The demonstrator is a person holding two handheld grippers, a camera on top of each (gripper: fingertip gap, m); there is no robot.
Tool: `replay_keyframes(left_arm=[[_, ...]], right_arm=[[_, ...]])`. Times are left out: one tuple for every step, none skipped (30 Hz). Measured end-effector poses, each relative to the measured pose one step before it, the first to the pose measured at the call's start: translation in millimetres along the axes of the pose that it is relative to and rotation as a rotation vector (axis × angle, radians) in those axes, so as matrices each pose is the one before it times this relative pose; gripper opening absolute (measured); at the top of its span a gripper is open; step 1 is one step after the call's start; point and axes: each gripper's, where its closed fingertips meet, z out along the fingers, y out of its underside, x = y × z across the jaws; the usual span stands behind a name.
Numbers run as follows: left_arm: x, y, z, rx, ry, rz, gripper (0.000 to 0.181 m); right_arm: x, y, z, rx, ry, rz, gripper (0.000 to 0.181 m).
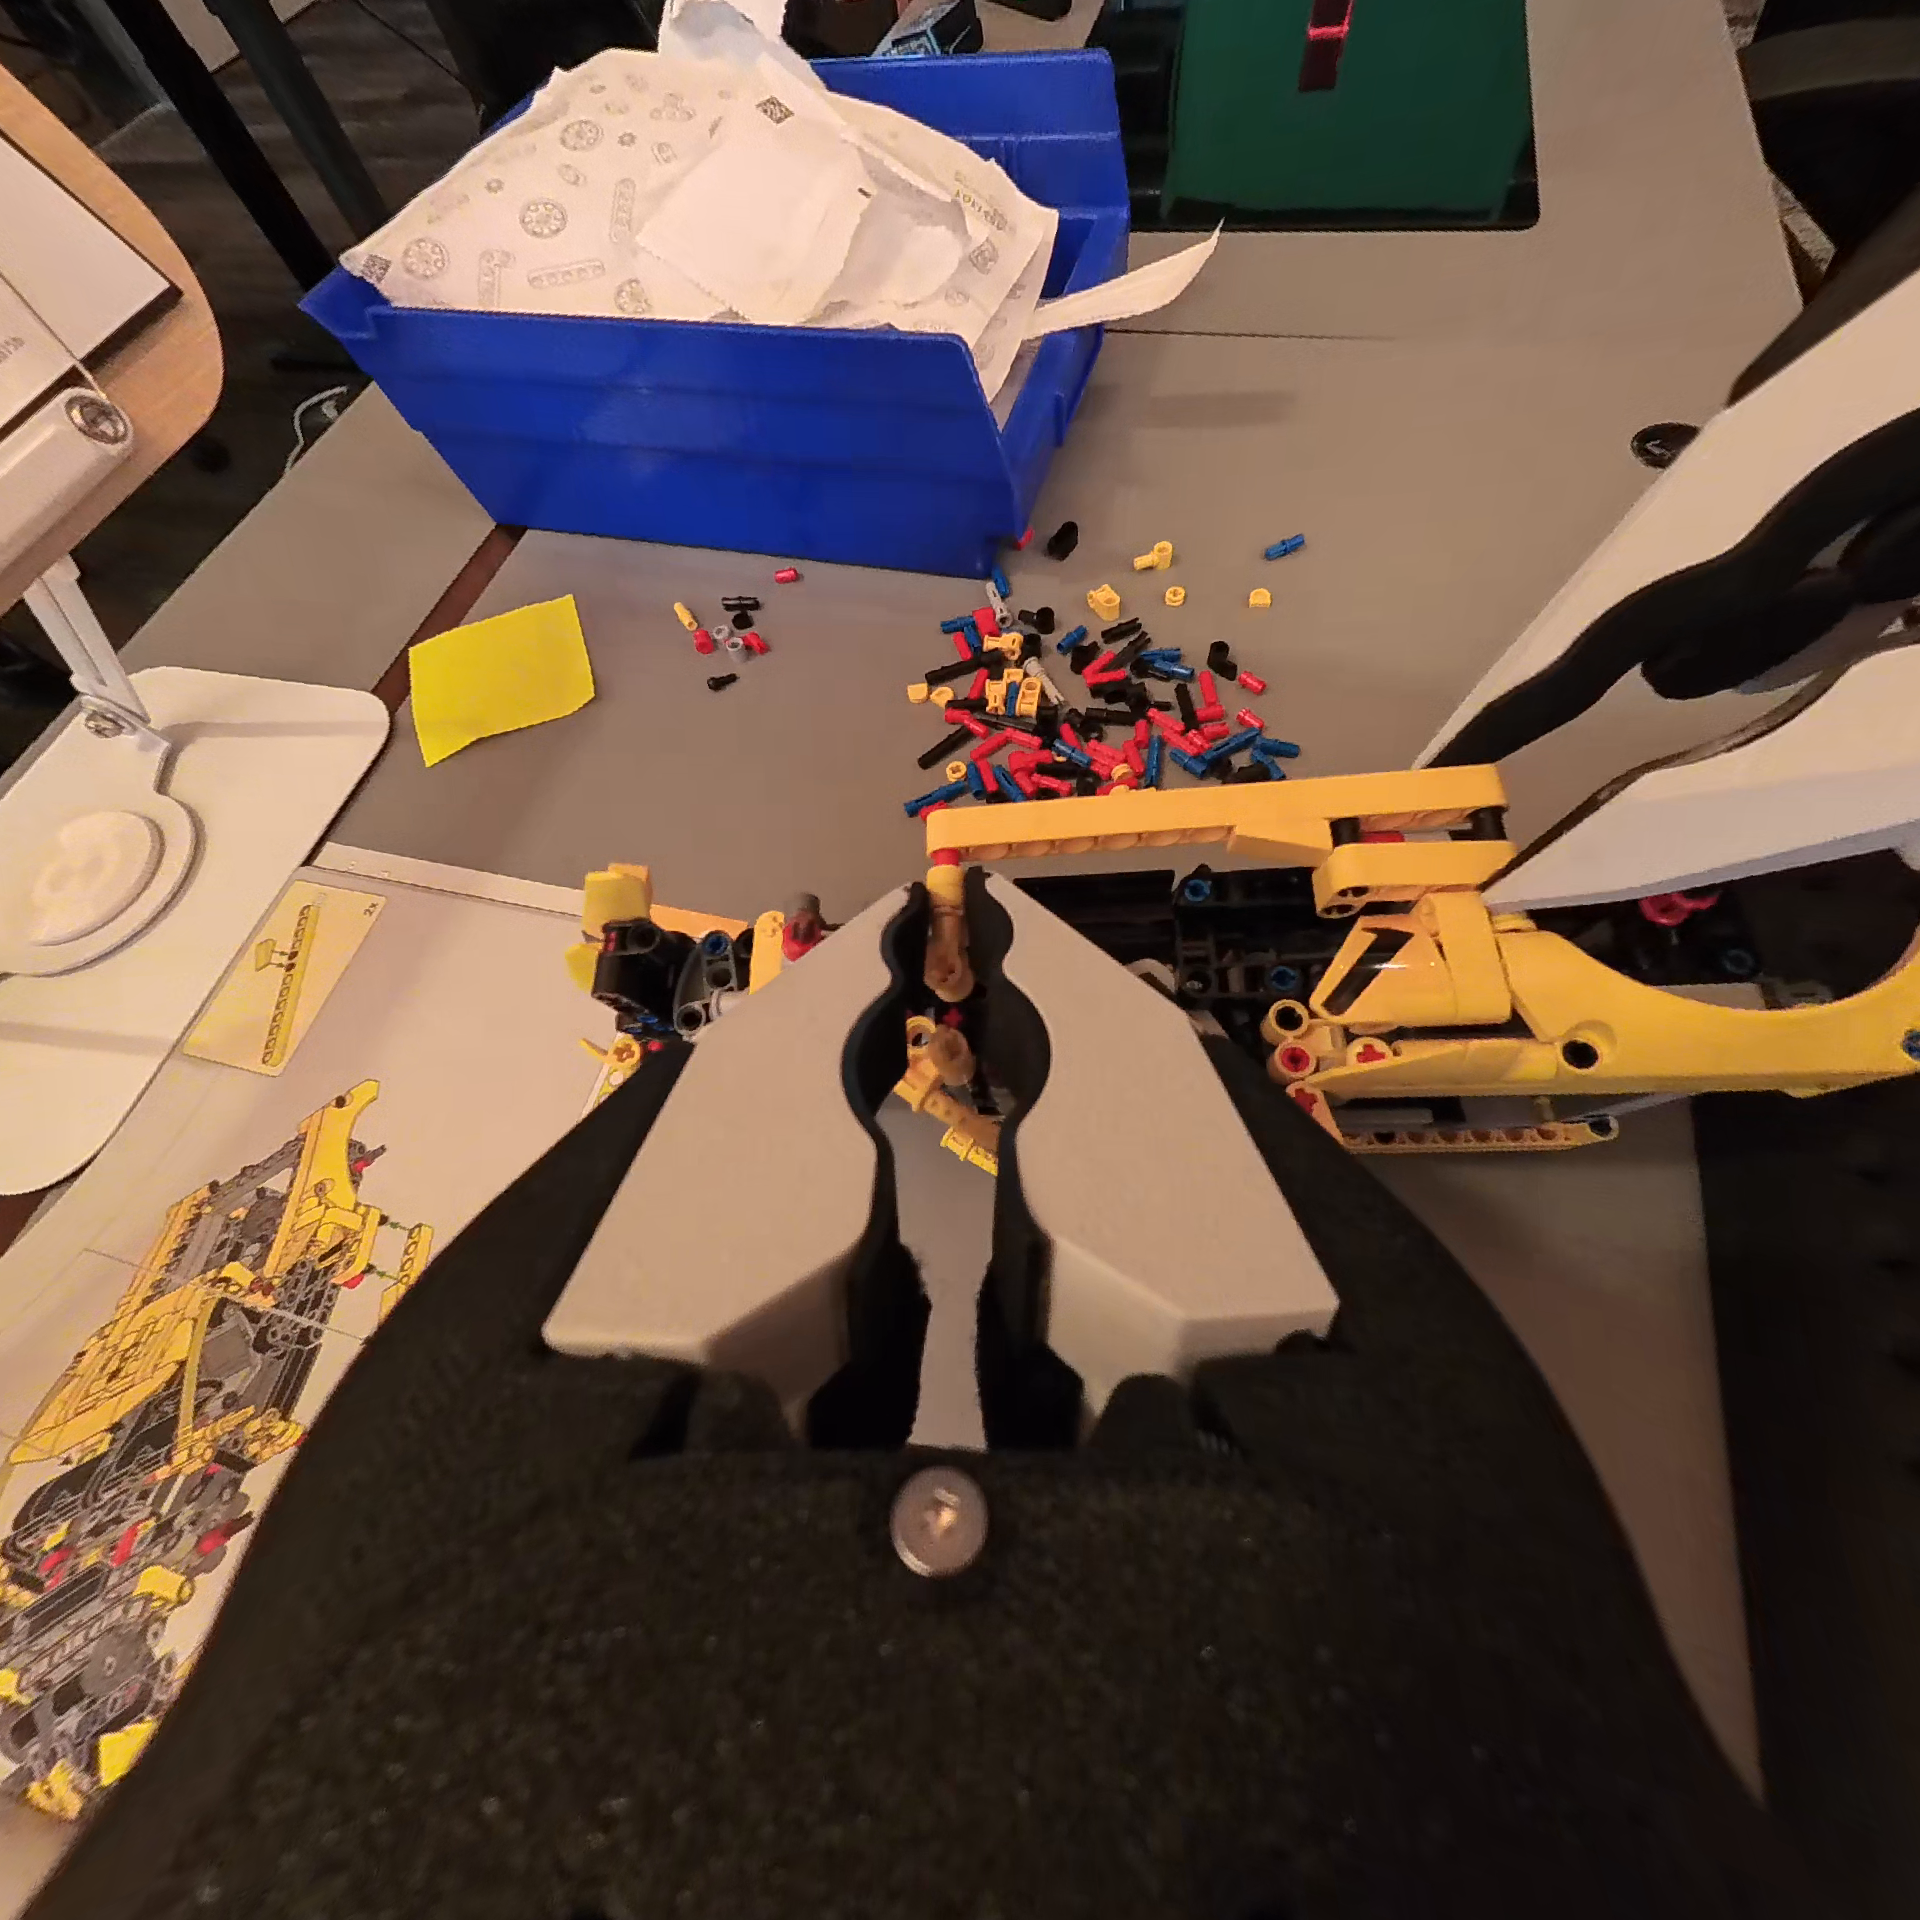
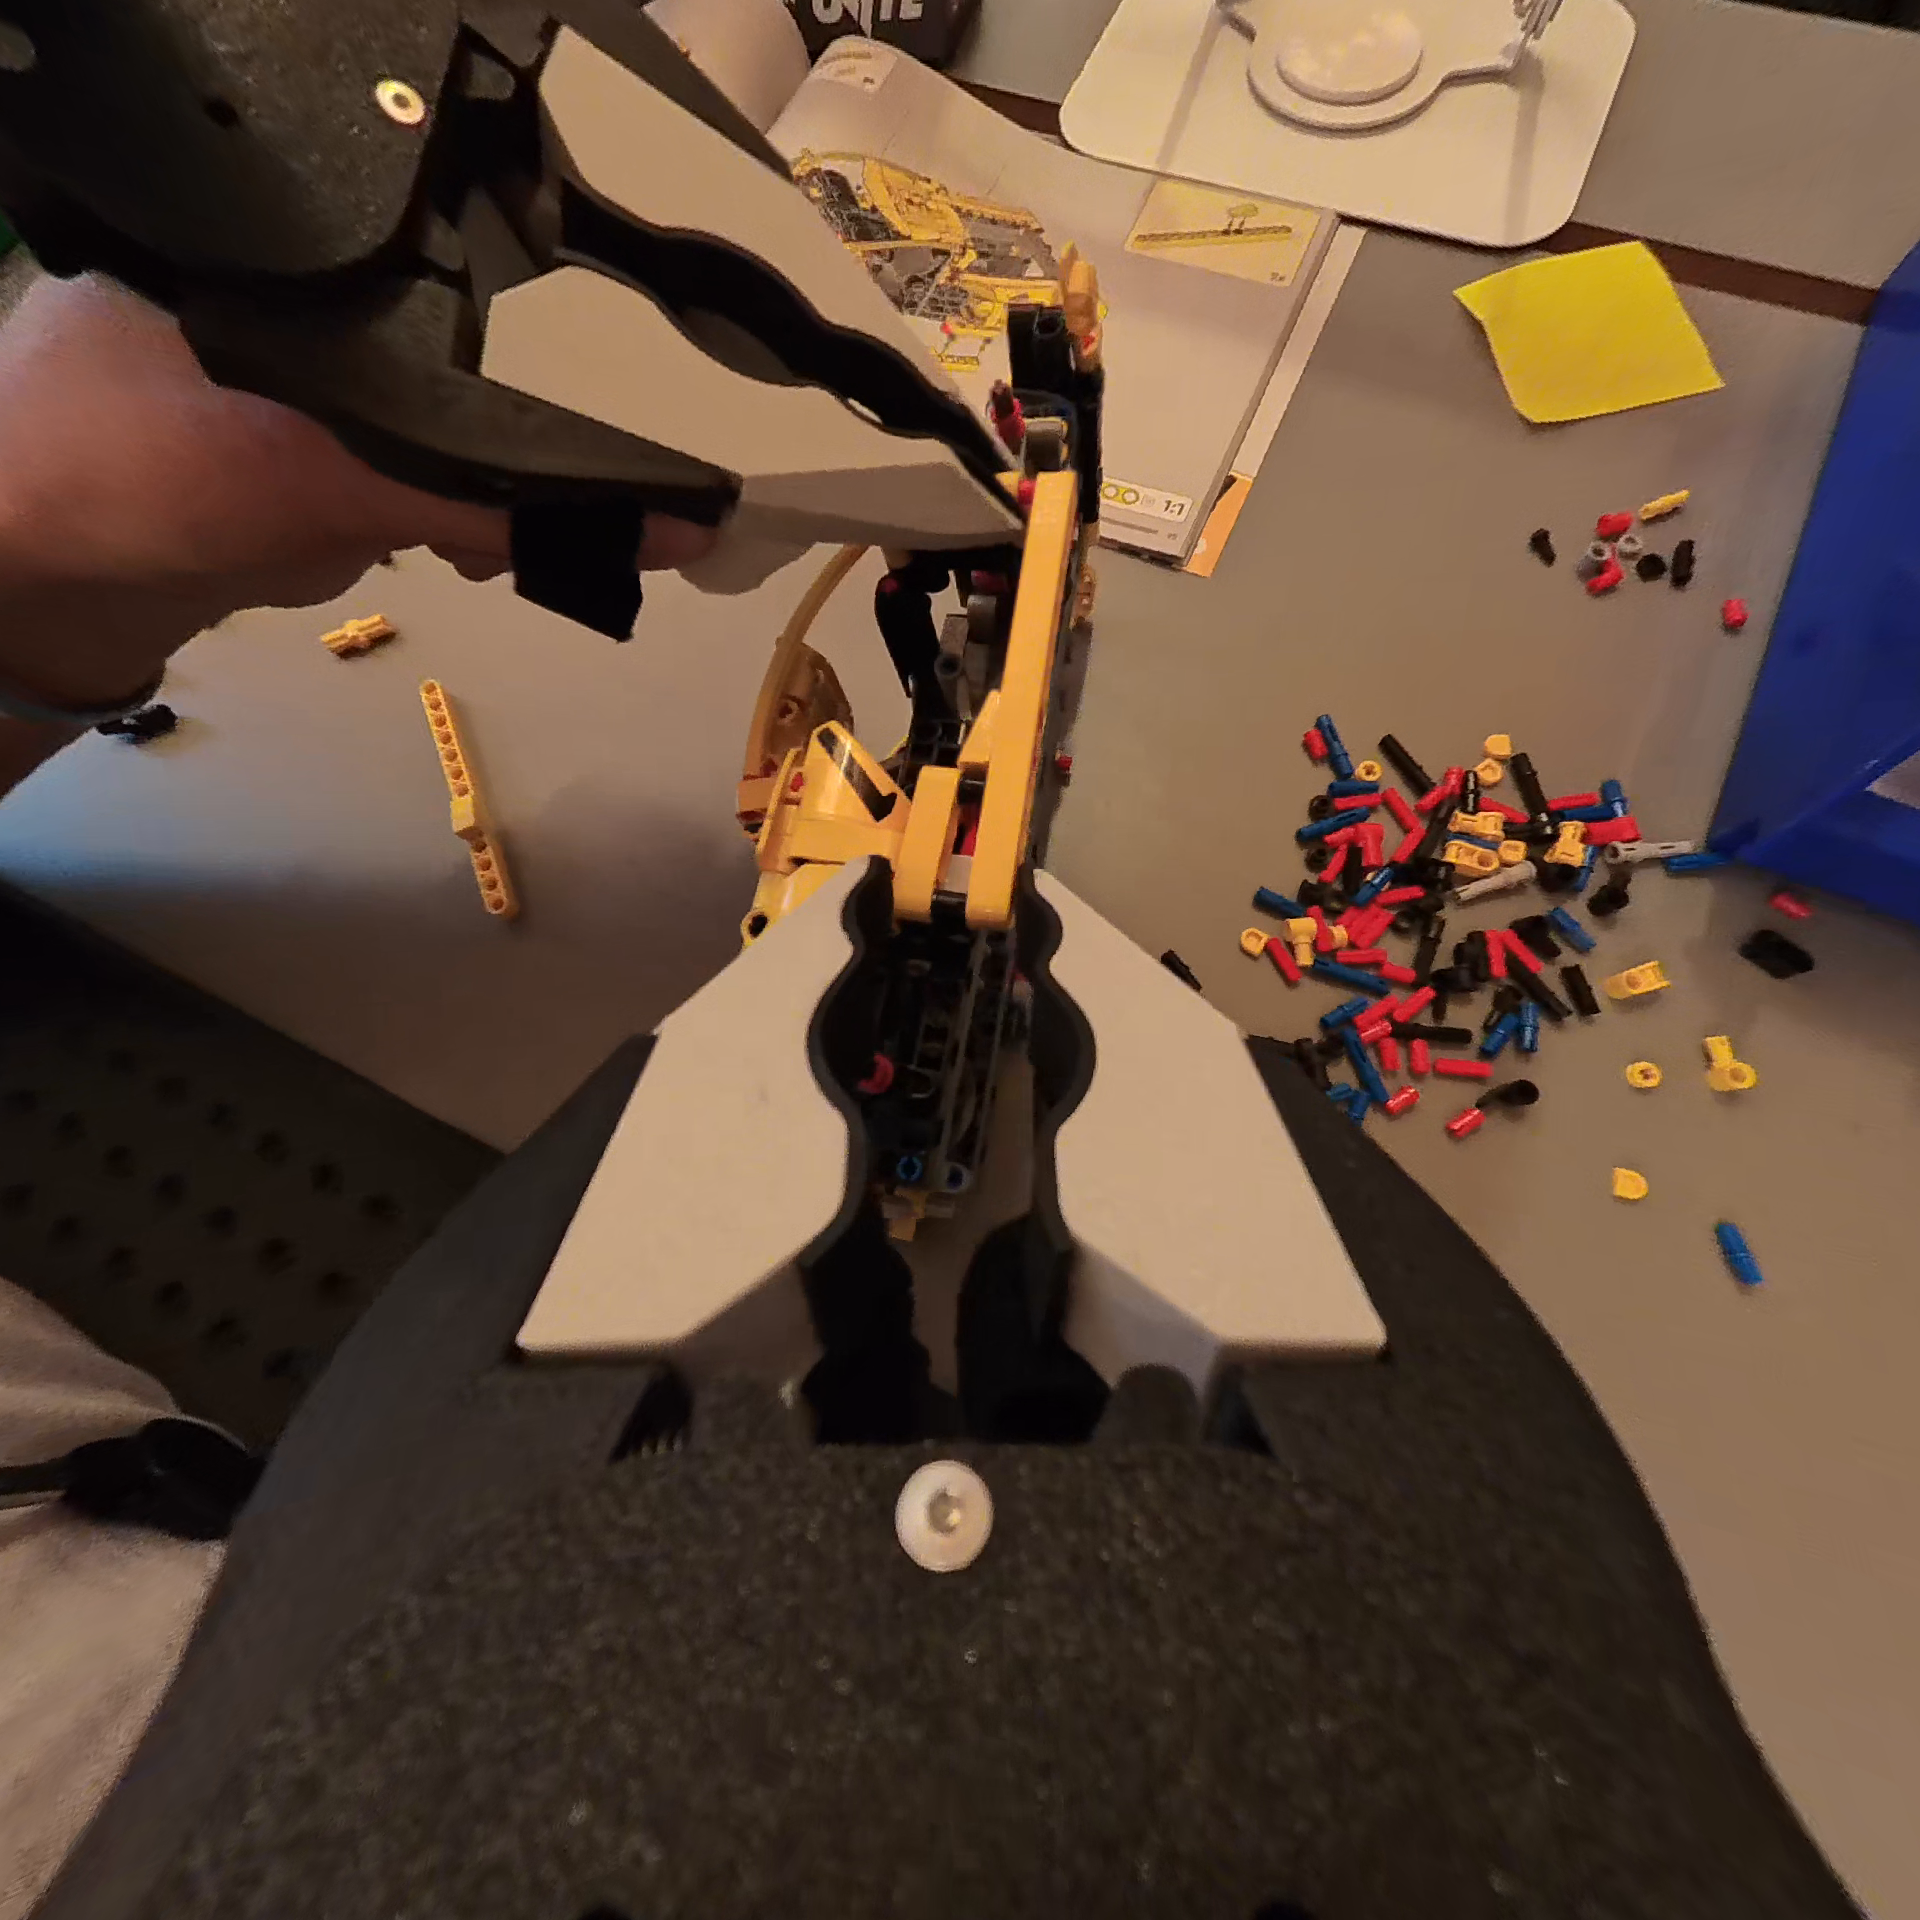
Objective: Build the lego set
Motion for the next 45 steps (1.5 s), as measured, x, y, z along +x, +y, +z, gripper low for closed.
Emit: replay_keyframes(left_arm=[[0.16, -0.07, -0.18, 0.0005, 0.0000, -0.0005, 0.007], [0.03, 0.04, -0.02, -0.0004, -0.0007, -0.0005, 0.007], [-0.03, 0.14, 0.03, -0.0009, -0.0020, 0.0020, 0.007], [-0.03, -0.05, 0.03, -0.0002, -0.0020, 0.0019, 0.006], [0.11, 0.00, 0.04, 0.0004, -0.0020, 0.0004, 0.006], [-0.04, -0.07, 0.17, 0.0013, -0.0031, 0.0033, 0.006], [0.03, -0.01, 0.10, 0.0017, -0.0036, 0.0047, 0.007], [0.03, -0.04, 0.05, 0.0006, -0.0024, 0.0008, 0.007], [0.10, -0.02, 0.01, -0.0009, -0.0034, 0.0016, 0.007], [-0.11, 0.03, 0.19, -0.0003, -0.0077, 0.0079, 0.007], [-0.43, -0.17, 0.45, 0.0023, -0.0099, 0.0085, 0.007], [-0.42, -0.14, 0.38, 0.0037, -0.0049, 0.0060, 0.007], [0.02, -0.26, -0.05, 0.0035, 0.0056, 0.0063, 0.007], [0.33, -0.24, -0.35, 0.0048, 0.0158, 0.0057, 0.007], [0.62, -0.19, -0.42, 0.0087, 0.0230, 0.0009, 0.007], [1.10, -0.37, -0.88, 0.0131, 0.0288, 0.0001, 0.009], [0.52, -2.10, -2.41, 0.0233, 0.0283, 0.0018, 0.021], [-0.70, -4.02, -3.96, 0.0270, 0.0231, 0.0032, 0.029], [-1.05, -4.24, -4.71, 0.0177, 0.0250, 0.0093, 0.033], [-0.37, -3.84, -4.91, 0.0077, 0.0329, 0.0191, 0.037], [2.14, -3.14, -4.77, -0.0018, 0.0485, 0.0307, 0.042], [7.15, -1.43, -3.94, -0.0162, 0.0781, 0.0400, 0.048], [12.20, 1.06, -2.55, -0.0354, 0.1050, 0.0487, 0.055], [11.26, 1.47, -0.12, -0.0450, 0.0926, 0.0592, 0.060], [8.70, 0.43, 2.52, -0.0467, 0.0703, 0.0715, 0.068], [8.60, 0.12, 4.63, -0.0536, 0.0658, 0.0788, 0.074], [7.59, -0.42, 5.58, -0.0585, 0.0595, 0.0767, 0.080], [6.16, -0.44, 5.42, -0.0573, 0.0532, 0.0706, 0.084], [4.14, 0.62, 5.11, -0.0539, 0.0471, 0.0637, 0.085], [1.55, 0.56, 4.97, -0.0391, 0.0380, 0.0531, 0.087], [-1.73, -0.96, 4.01, -0.0130, 0.0238, 0.0414, 0.087], [-3.93, -1.11, 2.83, 0.0027, 0.0157, 0.0281, 0.088], [-4.34, -0.63, 1.64, 0.0090, 0.0167, 0.0156, 0.086], [-4.27, -0.94, 0.34, 0.0145, 0.0166, 0.0065, 0.081], [-4.62, -1.91, -0.03, 0.0194, 0.0094, 0.0012, 0.081], [-4.77, -1.44, 0.42, 0.0153, -0.0005, 0.0013, 0.081], [-4.26, -0.01, 0.30, 0.0053, -0.0059, 0.0012, 0.081], [-2.72, -0.07, 0.10, 0.0044, -0.0019, -0.0013, 0.081], [-0.37, -1.03, 0.54, 0.0101, 0.0074, -0.0041, 0.081], [1.31, -0.63, 1.97, 0.0073, 0.0120, -0.0032, 0.081], [2.60, 1.28, 3.81, -0.0067, 0.0142, 0.0007, 0.081], [3.38, 2.52, 4.85, -0.0162, 0.0135, 0.0041, 0.081], [2.39, 2.04, 4.76, -0.0165, 0.0069, 0.0069, 0.078], [0.91, 0.57, 3.33, -0.0091, -0.0018, 0.0092, 0.074], [0.08, -1.39, 1.25, 0.0049, -0.0027, 0.0079, 0.065]], right_arm=[[0.07, 0.02, -0.16, 0.0019, 0.0028, -0.0008, 0.021], [-0.04, -0.19, 0.09, 0.0026, -0.0014, 0.0036, 0.021], [0.16, 0.03, 0.07, 0.0014, -0.0024, 0.0032, 0.021], [-0.01, 0.06, 0.03, 0.0019, -0.0014, 0.0034, 0.021], [-0.25, 0.18, 0.03, -0.0006, 0.0009, 0.0012, 0.021], [-0.04, 0.09, 0.01, -0.0014, 0.0054, -0.0060, 0.021], [-0.43, 0.01, 0.15, -0.0002, 0.0069, -0.0016, 0.021], [-0.51, 0.21, 0.11, 0.0007, 0.0057, 0.0019, 0.020], [-0.36, 0.36, -0.02, -0.0046, 0.0001, 0.0094, 0.021], [0.45, -0.15, 0.01, -0.0022, 0.0010, 0.0035, 0.021], [0.69, -0.54, 0.30, 0.0067, 0.0040, 0.0000, 0.021], [0.41, -0.58, 0.28, 0.0136, 0.0010, 0.0035, 0.021], [0.01, -0.45, 0.13, 0.0146, -0.0103, 0.0233, 0.021], [0.01, -0.15, -0.18, 0.0111, -0.0248, 0.0304, 0.021], [0.15, -0.13, -0.38, 0.0051, -0.0256, 0.0082, 0.021], [0.75, -0.13, -0.48, 0.0029, -0.0173, -0.0162, 0.021], [0.23, -0.62, -0.28, 0.0053, -0.0134, -0.0204, 0.022], [-0.92, -0.82, -0.08, 0.0074, -0.0140, -0.0269, 0.023], [-2.09, -1.71, -0.54, 0.0116, -0.0133, -0.0350, 0.025], [-2.36, -3.23, -1.66, 0.0180, -0.0028, -0.0190, 0.031], [-4.08, -3.75, -2.33, 0.0162, -0.0073, -0.0073, 0.038], [-4.27, -3.25, -2.78, 0.0099, -0.0031, 0.0022, 0.042], [-3.20, -2.19, -2.33, 0.0012, 0.0085, 0.0043, 0.046], [-0.49, -1.17, -1.21, -0.0065, 0.0275, 0.0061, 0.053], [1.83, 0.64, 0.40, -0.0196, 0.0415, 0.0026, 0.063], [4.61, 4.07, 2.25, -0.0413, 0.0539, -0.0015, 0.073], [2.17, 4.68, 3.80, -0.0460, 0.0362, -0.0031, 0.084], [-0.85, 3.04, 3.84, -0.0284, 0.0176, -0.0002, 0.090], [-3.47, 1.46, 3.60, -0.0055, 0.0026, -0.0012, 0.089], [-2.03, 2.71, 3.58, -0.0078, 0.0084, 0.0043, 0.086], [-1.23, 4.77, 4.03, -0.0216, 0.0083, 0.0011, 0.081], [0.57, 4.34, 3.50, -0.0172, 0.0148, 0.0018, 0.077], [5.03, 1.44, 2.20, 0.0046, 0.0393, -0.0015, 0.078], [5.73, 1.64, 0.96, -0.0011, 0.0386, -0.0230, 0.074], [5.04, 1.49, 0.09, -0.0030, 0.0284, -0.0302, 0.066], [0.84, -0.94, -0.38, 0.0133, -0.0033, -0.0135, 0.064], [-0.90, -1.89, -0.36, 0.0185, -0.0190, 0.0054, 0.062], [-0.93, -1.59, -0.16, 0.0176, -0.0191, 0.0015, 0.060], [0.00, -0.64, 0.11, 0.0065, -0.0086, -0.0079, 0.059], [0.87, -0.13, -0.12, -0.0035, -0.0031, -0.0028, 0.059], [0.20, 0.02, 0.06, -0.0020, -0.0071, 0.0015, 0.059], [-0.14, -0.25, 0.19, 0.0035, -0.0104, -0.0001, 0.058], [-0.27, -0.41, 0.14, 0.0030, -0.0113, -0.0099, 0.058], [-0.70, -0.44, 0.19, 0.0042, -0.0129, -0.0100, 0.058], [-1.25, -0.86, 0.37, 0.0066, -0.0118, -0.0070, 0.058]])
